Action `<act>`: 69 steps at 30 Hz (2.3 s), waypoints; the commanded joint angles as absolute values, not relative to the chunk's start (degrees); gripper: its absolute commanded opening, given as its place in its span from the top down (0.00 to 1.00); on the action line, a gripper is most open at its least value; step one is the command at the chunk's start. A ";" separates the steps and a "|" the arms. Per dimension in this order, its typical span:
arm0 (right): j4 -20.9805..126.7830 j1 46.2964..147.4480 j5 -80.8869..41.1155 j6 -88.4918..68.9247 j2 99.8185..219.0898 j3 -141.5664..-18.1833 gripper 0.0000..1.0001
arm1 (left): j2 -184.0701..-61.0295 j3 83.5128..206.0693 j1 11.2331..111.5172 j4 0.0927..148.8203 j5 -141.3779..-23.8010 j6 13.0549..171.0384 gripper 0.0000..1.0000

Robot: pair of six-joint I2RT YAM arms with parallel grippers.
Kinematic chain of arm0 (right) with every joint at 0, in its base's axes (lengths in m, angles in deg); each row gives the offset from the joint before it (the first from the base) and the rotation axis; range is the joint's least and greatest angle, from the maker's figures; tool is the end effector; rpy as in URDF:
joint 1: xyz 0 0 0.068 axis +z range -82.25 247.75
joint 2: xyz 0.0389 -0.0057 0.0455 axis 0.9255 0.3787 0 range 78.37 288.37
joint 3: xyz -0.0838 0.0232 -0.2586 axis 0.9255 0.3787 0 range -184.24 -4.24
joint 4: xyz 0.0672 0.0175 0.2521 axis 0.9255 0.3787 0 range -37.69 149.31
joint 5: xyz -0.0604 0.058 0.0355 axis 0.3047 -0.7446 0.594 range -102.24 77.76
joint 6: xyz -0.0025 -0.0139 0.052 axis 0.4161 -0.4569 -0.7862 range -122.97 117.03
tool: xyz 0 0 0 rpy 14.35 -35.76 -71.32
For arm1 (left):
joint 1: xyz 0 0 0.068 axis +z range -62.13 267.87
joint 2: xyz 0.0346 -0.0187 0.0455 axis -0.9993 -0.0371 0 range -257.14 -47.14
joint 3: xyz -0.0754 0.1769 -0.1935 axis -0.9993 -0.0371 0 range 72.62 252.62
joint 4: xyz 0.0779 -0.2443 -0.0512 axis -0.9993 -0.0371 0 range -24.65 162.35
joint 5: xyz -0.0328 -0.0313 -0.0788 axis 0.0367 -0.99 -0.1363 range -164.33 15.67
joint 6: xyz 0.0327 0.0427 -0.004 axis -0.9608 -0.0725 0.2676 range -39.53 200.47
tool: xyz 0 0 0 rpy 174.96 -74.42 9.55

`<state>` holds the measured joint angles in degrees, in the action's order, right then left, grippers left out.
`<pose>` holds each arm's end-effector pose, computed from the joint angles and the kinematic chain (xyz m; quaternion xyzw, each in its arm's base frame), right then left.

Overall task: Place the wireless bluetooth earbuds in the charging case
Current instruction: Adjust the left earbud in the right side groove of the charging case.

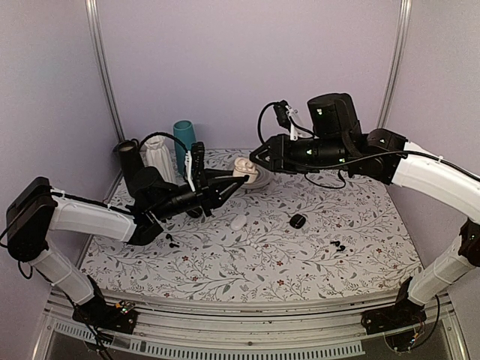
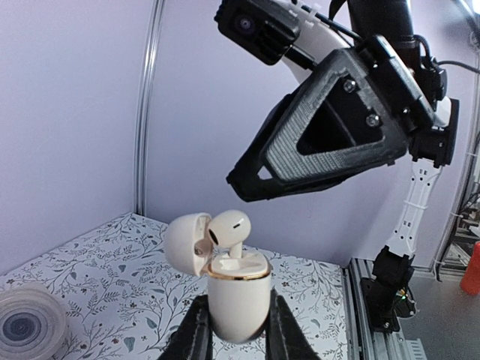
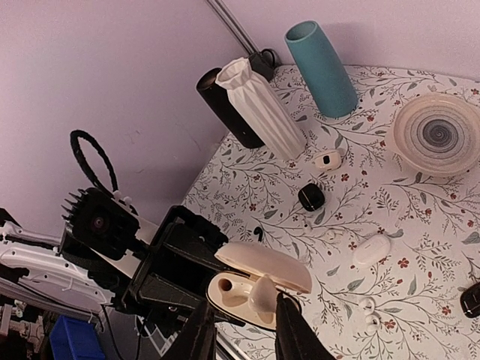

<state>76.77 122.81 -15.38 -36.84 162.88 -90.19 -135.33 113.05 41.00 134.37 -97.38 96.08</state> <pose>0.1926 0.2790 0.3997 -0.1681 0.8167 0.4027 0.3777 0.2114 -0.2462 0.2626 0.3140 0.5368 -0.5060 0.5976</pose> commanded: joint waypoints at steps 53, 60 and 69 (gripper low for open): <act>82.78 124.44 -9.99 -35.99 166.75 -94.70 0.79 | -134.25 113.49 39.98 134.29 -96.76 94.02 1.00; 83.40 124.46 -9.56 -36.26 166.62 -94.60 0.80 | -134.03 112.88 40.04 135.61 -96.61 92.85 1.00; 83.50 124.87 -10.22 -36.32 166.59 -94.55 0.85 | -133.97 112.17 39.95 138.43 -96.33 90.29 1.00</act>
<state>82.74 124.39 -10.59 -36.55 166.31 -93.10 -135.26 112.72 40.48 134.39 -96.72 92.50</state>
